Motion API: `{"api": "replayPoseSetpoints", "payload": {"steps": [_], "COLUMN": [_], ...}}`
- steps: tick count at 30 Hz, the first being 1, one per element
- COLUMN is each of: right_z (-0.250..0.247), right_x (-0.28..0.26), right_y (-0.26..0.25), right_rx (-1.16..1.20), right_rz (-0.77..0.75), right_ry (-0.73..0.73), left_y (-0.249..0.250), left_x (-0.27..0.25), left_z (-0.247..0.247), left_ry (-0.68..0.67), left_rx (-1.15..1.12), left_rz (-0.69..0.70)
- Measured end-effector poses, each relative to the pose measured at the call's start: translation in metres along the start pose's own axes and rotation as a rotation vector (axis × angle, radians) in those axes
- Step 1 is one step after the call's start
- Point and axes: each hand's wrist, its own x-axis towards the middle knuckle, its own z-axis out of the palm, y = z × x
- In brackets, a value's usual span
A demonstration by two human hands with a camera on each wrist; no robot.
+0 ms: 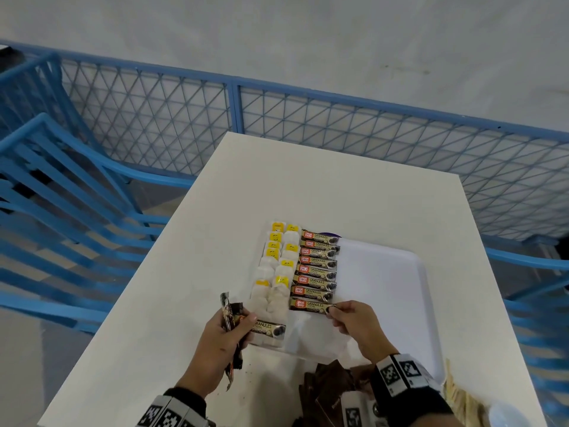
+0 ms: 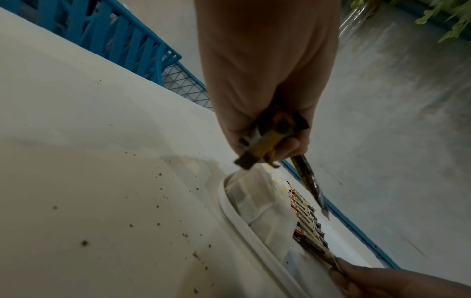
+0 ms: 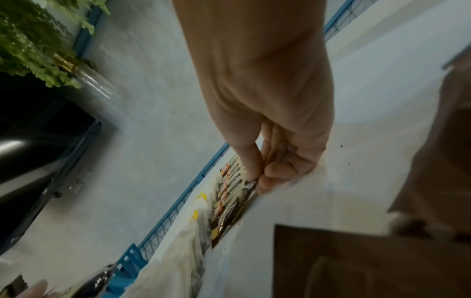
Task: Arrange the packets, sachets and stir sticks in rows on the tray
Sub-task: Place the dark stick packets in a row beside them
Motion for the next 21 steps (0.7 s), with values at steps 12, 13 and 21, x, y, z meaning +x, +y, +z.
{"api": "replayPoseSetpoints", "payload": {"steps": [12,13,21], "right_z": [0.012,0.011,0.03], "right_x": [0.006,0.003,-0.042], "right_y": [-0.008,-0.009,-0.03], "right_rx": [-0.319,-0.312,-0.357], "right_rz": [-0.071,-0.082,-0.382], "right_ry": [0.155,0.161,-0.154], "left_y": [0.003,0.003,0.009], "left_x": [0.0,0.0,0.004], "left_z": [0.004,0.005,0.013], "left_ry": [0.001,-0.003,-0.024], "left_rx": [-0.049,-0.053,-0.117], "left_rz": [-0.019,-0.018,0.011]}}
